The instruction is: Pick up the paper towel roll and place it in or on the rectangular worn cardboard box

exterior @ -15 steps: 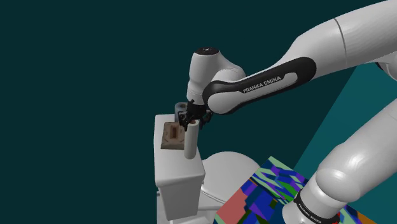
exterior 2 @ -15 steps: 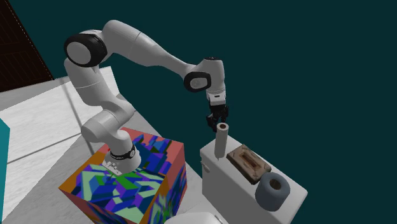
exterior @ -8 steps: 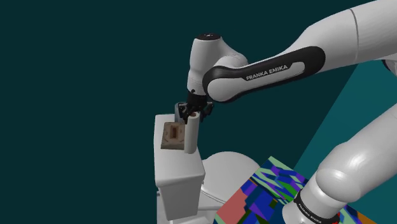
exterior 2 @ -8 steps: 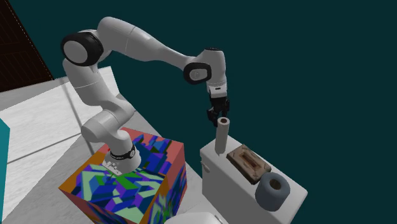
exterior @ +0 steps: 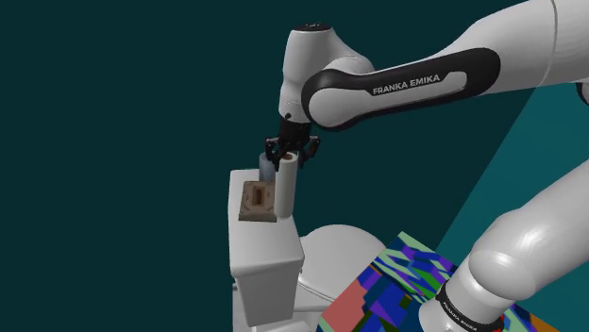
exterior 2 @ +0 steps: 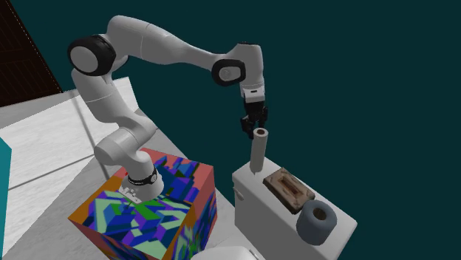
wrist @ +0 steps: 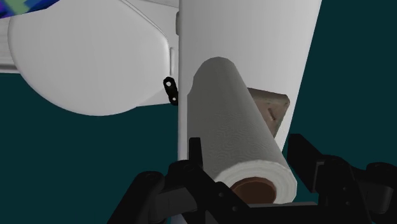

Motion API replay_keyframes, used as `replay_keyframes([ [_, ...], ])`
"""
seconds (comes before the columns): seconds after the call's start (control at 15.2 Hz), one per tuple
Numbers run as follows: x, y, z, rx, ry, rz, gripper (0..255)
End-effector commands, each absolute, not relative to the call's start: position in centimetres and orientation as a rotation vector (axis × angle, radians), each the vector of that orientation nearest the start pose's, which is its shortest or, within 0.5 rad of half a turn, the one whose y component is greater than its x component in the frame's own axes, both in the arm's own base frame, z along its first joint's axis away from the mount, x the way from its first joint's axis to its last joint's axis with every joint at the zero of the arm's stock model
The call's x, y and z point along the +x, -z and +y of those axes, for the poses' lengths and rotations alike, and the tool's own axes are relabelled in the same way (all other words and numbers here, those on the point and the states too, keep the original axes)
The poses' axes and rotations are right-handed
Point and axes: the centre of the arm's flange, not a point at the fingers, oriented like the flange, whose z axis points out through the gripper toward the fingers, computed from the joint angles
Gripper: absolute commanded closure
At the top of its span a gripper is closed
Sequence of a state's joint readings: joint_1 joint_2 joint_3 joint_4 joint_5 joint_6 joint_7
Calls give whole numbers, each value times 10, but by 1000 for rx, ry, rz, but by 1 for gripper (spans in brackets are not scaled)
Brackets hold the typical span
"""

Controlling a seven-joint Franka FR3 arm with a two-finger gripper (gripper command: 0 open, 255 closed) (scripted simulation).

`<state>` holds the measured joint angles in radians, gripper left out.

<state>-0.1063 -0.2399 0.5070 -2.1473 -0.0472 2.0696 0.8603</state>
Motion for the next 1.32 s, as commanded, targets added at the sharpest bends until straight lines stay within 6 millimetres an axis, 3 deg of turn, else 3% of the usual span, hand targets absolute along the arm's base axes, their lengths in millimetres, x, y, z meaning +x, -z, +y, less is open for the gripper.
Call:
replay_keyframes([
  [0.0,459,-513,207,-3099,317,700,255],
  [0.92,459,-584,207,-3099,317,700,255],
  [1.25,517,-616,205,-3099,317,700,255],
])
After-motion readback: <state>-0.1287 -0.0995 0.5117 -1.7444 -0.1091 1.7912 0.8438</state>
